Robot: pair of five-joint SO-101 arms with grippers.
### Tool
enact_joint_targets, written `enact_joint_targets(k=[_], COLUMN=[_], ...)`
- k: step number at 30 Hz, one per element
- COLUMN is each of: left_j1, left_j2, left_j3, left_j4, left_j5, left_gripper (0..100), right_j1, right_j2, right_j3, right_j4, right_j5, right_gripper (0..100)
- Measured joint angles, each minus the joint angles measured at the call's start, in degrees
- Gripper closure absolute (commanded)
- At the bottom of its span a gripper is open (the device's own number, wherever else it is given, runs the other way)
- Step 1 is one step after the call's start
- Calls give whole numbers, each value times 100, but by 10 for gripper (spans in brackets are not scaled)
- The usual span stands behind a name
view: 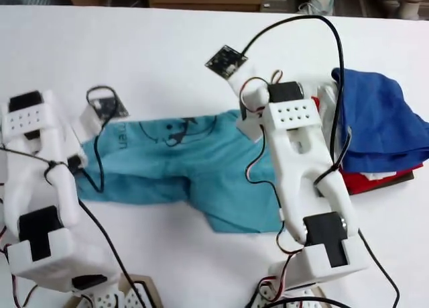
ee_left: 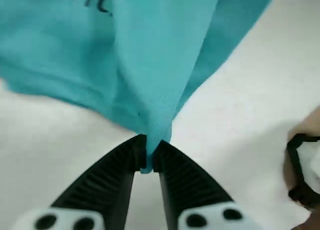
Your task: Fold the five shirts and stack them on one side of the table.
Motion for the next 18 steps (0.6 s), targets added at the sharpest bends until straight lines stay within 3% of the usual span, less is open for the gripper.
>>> enact_joint_targets(k=[8,14,18], left_j1=[-176,-193,-273], left_j2=[70,70,70], left_j3=[1125,1292,1196], left_j4=[-1073,-1196,-1011], left_j5=[0,0,0], left_gripper=[966,745,736], right_j1=[0,-26,-114], right_j2=[0,0,0], right_j3=[0,0,0], right_j4=[0,70,105], right_j5=[0,0,0], right_gripper=[797,794,794])
